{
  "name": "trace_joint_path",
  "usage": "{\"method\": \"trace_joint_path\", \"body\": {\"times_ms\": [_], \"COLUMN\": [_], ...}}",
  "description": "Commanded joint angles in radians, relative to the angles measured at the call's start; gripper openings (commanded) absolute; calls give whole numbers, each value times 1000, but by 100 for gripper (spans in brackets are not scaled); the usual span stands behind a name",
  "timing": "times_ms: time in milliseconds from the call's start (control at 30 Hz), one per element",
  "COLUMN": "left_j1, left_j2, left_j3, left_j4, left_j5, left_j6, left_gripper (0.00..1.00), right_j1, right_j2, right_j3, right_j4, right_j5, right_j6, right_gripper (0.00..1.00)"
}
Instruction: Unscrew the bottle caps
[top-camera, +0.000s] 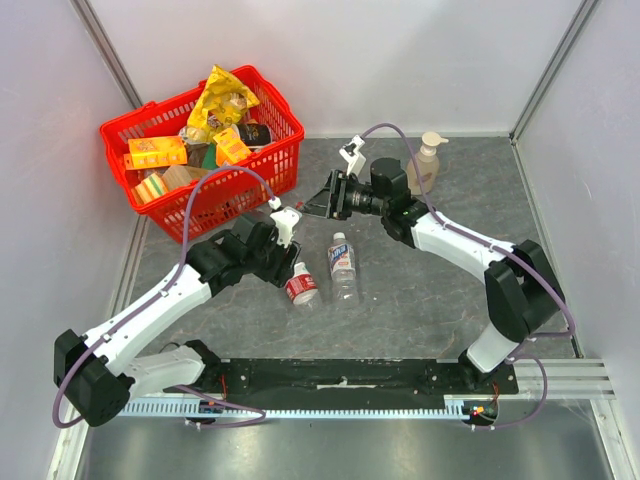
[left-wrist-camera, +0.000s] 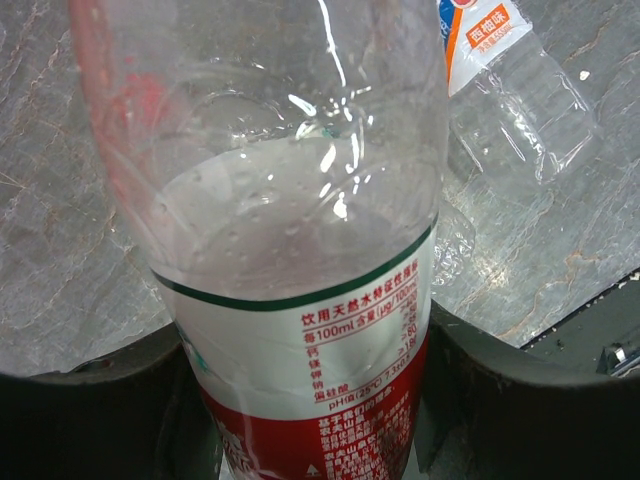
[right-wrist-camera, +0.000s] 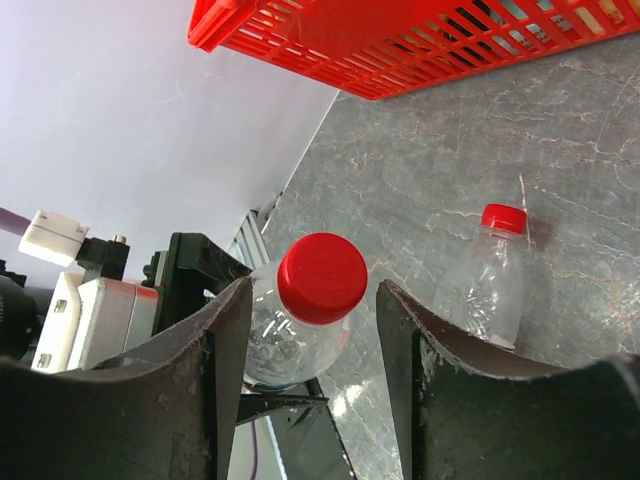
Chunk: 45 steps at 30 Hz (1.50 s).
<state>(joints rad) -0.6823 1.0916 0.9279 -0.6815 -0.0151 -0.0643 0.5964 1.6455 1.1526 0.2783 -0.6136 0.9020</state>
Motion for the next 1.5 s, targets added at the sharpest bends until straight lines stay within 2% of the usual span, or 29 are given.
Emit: {"method": "trace_joint_path", "body": {"times_ms": [0, 333, 533, 733, 967, 1000, 1067, 1133, 1200, 1333, 1467], "left_j1": [0, 0, 0, 0, 0, 0, 0, 0, 1, 0, 0], "left_j2": [-10, -10, -15, -24, -64, -74, -97, -120, -140, -128, -102], "left_j3": [2, 0, -1, -3, -1, 0, 2, 2, 0, -3, 5], "left_j4": [33, 34, 34, 34, 45, 49, 65, 91, 121, 190, 256], "left_j5": [35, 40, 38, 35, 58, 66, 84, 113, 147, 224, 259], "left_j6": [37, 38, 40, 38, 28, 23, 9, -9, -35, -84, -114], "left_gripper": [44, 44, 44, 44, 44, 45, 55, 73, 85, 89, 91], "right_j1": [3, 2, 3, 3, 2, 2, -1, -6, -6, -6, -7], "right_j2": [8, 10, 10, 8, -22, -30, -62, -98, -134, -196, -254], "right_j3": [30, 18, 4, -7, -56, -68, -114, -164, -215, -332, -393], "right_j4": [85, 174, 196, 205, 211, 216, 248, 286, 340, 464, 495], "right_j5": [-17, -44, -43, -41, -51, -49, -34, -2, 27, 106, 169], "right_j6": [47, 118, 135, 129, 66, 61, 66, 87, 119, 211, 241], "right_gripper": [58, 54, 38, 2, 0, 0, 0, 0, 0, 0, 0]}}
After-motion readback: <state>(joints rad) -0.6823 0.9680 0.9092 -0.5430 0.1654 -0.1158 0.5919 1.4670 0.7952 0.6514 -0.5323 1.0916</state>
